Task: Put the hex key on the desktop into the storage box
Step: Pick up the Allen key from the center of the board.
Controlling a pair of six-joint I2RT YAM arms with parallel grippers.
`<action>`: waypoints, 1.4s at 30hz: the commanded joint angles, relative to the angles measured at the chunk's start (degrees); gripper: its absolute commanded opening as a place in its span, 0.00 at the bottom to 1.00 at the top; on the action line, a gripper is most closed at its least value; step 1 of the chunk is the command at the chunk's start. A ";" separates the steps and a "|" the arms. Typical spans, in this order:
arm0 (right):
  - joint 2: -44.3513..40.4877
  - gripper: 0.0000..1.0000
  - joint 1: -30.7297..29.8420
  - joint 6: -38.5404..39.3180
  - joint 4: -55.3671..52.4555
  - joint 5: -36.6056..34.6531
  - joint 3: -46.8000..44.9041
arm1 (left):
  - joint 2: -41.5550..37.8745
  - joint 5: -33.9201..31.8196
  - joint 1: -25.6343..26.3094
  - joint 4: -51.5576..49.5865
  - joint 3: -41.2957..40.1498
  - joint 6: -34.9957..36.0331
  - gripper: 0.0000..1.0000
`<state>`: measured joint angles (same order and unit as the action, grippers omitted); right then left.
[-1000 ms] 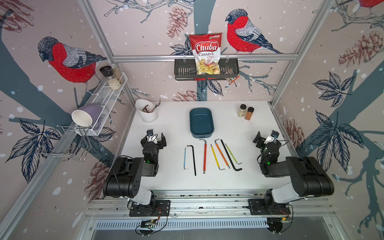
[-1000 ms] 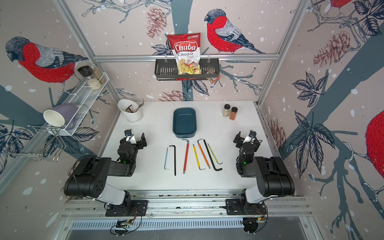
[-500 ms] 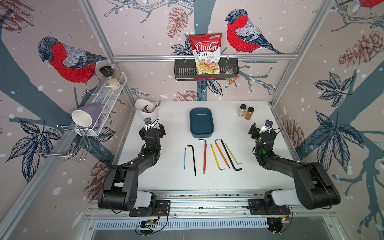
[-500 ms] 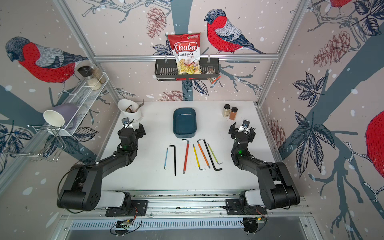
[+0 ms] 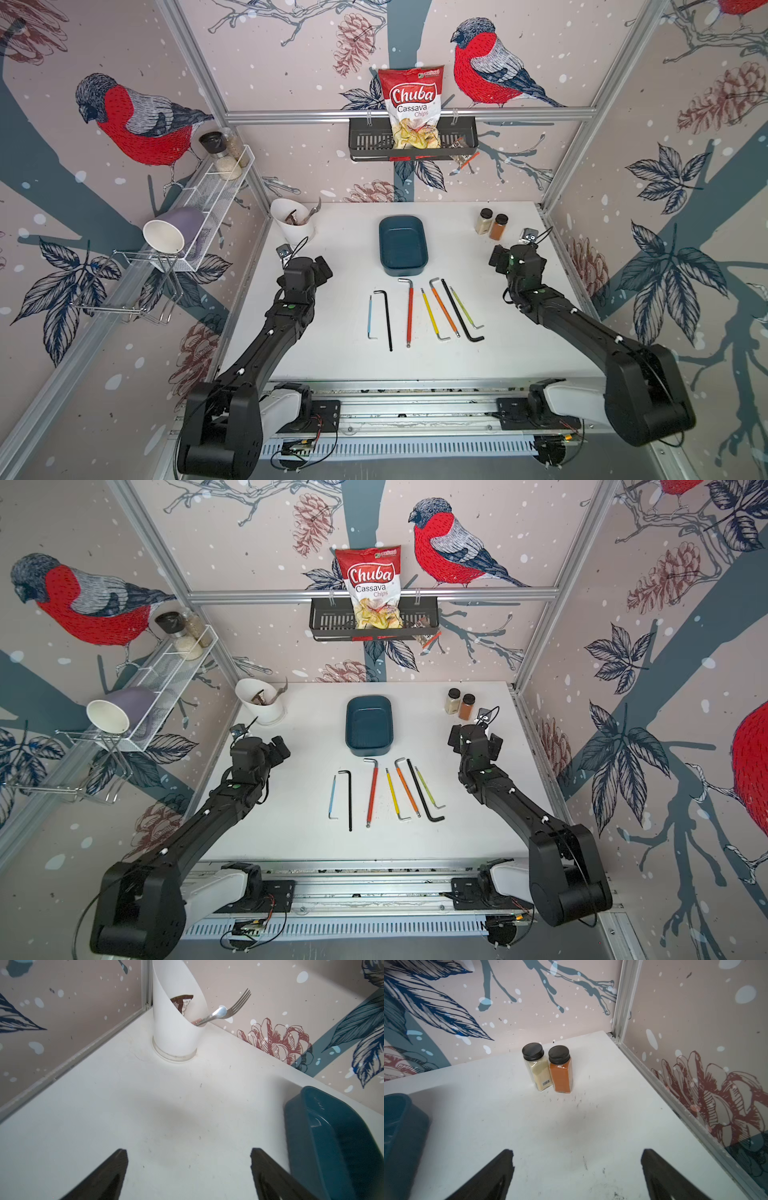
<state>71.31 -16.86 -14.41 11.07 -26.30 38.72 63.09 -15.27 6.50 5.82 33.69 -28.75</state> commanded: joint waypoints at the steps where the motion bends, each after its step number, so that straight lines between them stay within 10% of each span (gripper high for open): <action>1: -3.05 1.00 -0.52 -4.63 -9.51 6.25 0.24 | -2.26 6.01 0.27 -7.79 0.51 -5.04 0.96; 17: 3.49 0.82 -2.26 -6.11 -31.87 26.13 9.26 | 3.16 17.90 3.58 -19.58 8.88 -8.33 0.96; 42: 21.80 0.68 -14.78 -8.95 -39.53 15.97 14.25 | 14.43 18.92 9.41 -21.93 13.18 -5.27 0.96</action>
<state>91.96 -31.46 -22.39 -26.81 -7.42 52.25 77.60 4.27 15.79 -15.64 46.54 -35.00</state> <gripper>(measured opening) 0.680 0.958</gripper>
